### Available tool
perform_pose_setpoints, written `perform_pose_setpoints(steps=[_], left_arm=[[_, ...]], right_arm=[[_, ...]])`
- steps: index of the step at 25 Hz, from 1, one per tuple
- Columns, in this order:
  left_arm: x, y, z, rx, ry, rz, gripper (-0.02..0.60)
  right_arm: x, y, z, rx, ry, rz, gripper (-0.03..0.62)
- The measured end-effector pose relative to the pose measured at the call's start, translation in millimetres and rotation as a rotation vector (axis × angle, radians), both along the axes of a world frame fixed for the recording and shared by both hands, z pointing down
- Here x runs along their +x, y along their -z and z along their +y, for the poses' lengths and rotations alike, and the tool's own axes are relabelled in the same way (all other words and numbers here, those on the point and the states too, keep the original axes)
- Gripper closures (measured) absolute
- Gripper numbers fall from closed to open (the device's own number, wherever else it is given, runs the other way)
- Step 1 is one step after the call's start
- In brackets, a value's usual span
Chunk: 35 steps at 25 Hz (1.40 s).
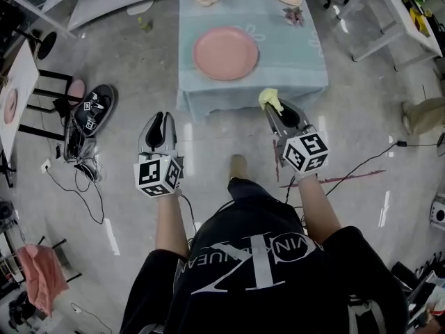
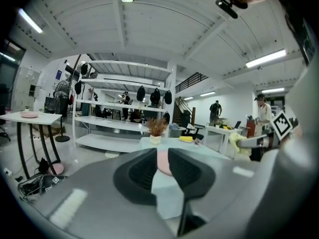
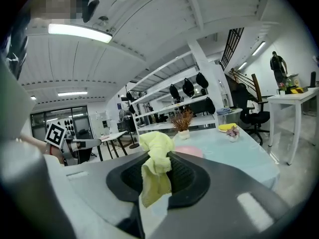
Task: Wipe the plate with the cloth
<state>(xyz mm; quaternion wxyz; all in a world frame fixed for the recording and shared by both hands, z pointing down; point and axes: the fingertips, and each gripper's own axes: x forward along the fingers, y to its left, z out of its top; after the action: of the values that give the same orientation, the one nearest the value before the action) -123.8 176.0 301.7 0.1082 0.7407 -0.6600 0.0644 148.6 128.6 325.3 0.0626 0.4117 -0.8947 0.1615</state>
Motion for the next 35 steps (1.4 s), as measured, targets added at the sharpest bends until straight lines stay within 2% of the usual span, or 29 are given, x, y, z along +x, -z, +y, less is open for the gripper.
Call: perform_pose_setpoints(steps=[9, 20, 27, 35], left_arm=[[1.8, -7.3, -46.9, -0.024, -0.010, -0.012, 0.581], [9.6, -50.1, -81.1, -0.113, -0.055, 0.005, 0.581], [-2.1, -69.1, -128.2, -0.157, -0.087, 0.034, 0.581], [-7.4, -101.5, -184.7, -0.221, -0.148, 0.065, 0.581]], right_arm=[[-7.5, -14.3, -50.1, -0.024, 0.030, 0.006, 0.508], [-31.7, -46.6, -78.5, -0.059, 0.080, 0.047, 0.508], [-62.3, -57.5, -110.1, -0.094, 0.102, 0.084, 0.508], [-96.3, -86.3, -149.9, -0.144, 0.136, 0.171, 0.508]])
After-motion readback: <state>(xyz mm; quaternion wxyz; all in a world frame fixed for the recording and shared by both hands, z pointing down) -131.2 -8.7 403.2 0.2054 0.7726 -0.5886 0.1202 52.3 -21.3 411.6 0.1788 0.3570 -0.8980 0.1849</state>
